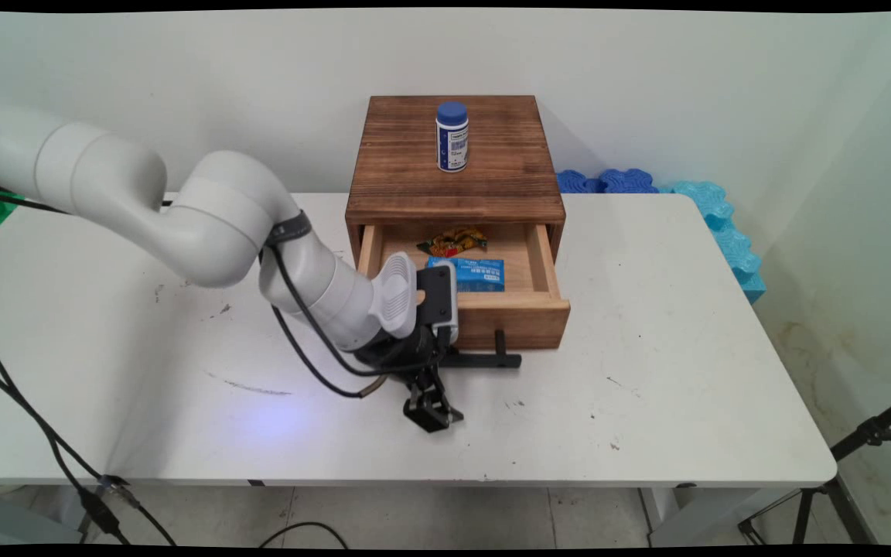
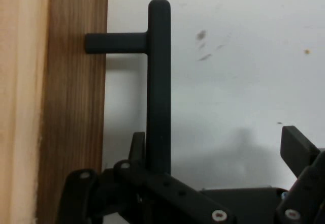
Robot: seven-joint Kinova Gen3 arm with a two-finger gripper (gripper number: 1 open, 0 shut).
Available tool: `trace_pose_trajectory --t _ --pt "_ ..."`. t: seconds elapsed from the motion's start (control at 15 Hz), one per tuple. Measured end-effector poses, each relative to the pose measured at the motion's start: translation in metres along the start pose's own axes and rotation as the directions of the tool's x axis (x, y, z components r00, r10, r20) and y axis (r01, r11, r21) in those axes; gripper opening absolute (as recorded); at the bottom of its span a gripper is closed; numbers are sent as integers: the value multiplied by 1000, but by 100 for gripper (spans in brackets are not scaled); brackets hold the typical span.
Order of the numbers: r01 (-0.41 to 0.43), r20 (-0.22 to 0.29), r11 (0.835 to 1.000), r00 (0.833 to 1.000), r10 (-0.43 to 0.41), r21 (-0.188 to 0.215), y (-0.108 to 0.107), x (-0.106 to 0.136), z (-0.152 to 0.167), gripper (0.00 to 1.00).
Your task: Open the drawer
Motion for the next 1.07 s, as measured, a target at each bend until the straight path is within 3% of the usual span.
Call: trace_pose_trajectory --t 1.07 --pt "18 -10 998 1000 -18 -66 67 -4 -20 100"
